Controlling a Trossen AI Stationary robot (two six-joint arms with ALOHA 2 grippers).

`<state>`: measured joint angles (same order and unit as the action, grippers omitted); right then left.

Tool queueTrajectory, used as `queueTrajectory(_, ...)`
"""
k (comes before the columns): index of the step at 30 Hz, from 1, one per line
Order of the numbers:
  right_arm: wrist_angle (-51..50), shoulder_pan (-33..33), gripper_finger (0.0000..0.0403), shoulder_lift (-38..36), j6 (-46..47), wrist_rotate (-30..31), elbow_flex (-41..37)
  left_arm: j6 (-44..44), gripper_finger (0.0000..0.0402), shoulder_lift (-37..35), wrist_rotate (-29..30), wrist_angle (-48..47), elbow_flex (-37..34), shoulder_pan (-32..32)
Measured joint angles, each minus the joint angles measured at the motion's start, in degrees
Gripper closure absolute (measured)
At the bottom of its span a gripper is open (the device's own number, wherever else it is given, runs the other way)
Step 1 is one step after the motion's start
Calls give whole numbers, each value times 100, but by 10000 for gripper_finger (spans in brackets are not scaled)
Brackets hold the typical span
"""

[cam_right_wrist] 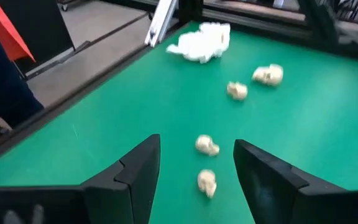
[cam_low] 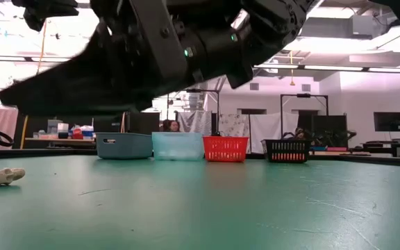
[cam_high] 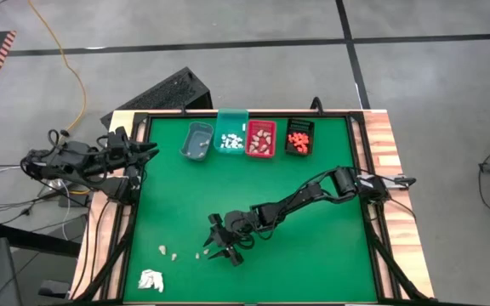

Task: Sort Halloween decoration
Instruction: Put the white skull toy into the blue bin

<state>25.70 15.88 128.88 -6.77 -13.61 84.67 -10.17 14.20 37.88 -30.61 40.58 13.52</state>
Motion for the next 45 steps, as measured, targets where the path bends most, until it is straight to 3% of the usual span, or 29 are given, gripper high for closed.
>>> queueTrajectory(13, -29, 19, 180, 473, 170, -14, 329, -4, 303, -1, 1, 0, -1, 0)
queueTrajectory(45, -268, -35, 180, 562, 69, 220, 431, 74, 303, -1, 2, -55, -1, -1)
